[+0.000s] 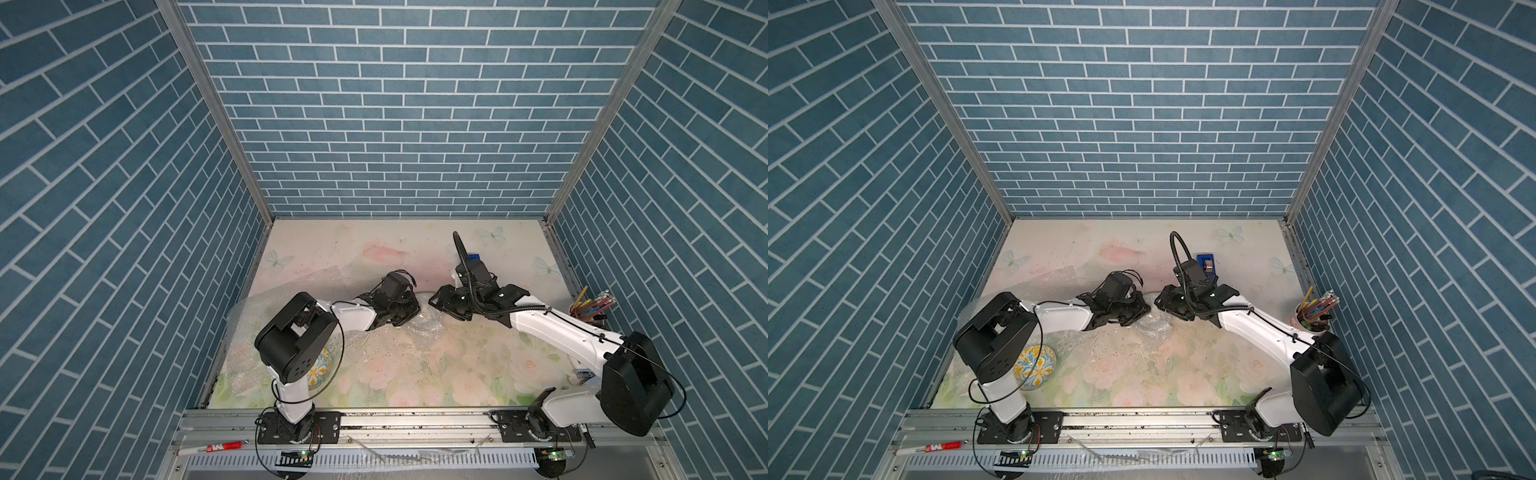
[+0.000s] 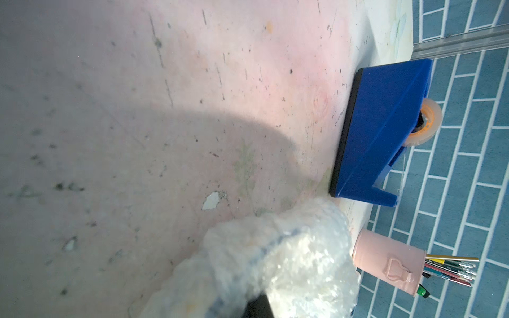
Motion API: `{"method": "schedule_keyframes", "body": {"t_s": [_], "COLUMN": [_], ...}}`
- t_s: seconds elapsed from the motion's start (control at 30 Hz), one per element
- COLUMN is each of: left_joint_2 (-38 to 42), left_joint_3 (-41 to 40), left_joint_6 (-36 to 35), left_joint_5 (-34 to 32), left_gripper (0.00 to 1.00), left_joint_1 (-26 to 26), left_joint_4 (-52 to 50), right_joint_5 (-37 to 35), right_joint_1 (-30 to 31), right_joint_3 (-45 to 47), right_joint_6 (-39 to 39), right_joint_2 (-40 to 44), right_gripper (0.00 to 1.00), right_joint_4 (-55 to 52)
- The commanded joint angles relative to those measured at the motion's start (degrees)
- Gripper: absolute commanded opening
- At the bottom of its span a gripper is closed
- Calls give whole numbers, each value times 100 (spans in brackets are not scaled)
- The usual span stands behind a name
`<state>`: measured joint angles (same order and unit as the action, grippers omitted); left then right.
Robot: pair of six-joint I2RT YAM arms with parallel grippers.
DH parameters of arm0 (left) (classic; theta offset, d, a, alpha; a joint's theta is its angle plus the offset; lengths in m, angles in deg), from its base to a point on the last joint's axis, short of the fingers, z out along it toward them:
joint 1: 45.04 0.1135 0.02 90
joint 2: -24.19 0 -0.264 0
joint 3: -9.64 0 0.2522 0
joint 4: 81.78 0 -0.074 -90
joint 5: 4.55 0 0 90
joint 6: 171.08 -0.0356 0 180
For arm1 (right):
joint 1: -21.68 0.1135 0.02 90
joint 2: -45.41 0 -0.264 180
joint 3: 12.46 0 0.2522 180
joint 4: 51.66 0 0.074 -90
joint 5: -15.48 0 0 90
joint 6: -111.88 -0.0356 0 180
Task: Wrap bowls in bubble wrap
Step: Stick the tape on the bubble wrap.
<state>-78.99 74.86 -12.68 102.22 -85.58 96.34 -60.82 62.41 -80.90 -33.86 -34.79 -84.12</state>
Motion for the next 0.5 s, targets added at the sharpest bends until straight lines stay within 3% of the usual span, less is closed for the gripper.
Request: {"method": "schedule_keyframes", "body": {"t_s": [0.0,0.07,0.47], "left_joint_2": [-3,162,305], "left_joint_3": [-82,-1,74], "left_joint_6": [15,-35,-46], "left_joint_5": [163,159,240], "left_gripper": [5,5,7], "left_joint_1": [-14,-42,-53], "left_joint_4": [-135,-148,82], "right_joint_5": [2,21,-185], "right_joint_1": [159,216,304], "right_joint_3": [-169,-248,115], "right_joint_6": [179,143,73], "right_joint_2": [-232,-461,-1269], "right_gripper": [23,2,0], "right_joint_4": [-113,-95,264]}}
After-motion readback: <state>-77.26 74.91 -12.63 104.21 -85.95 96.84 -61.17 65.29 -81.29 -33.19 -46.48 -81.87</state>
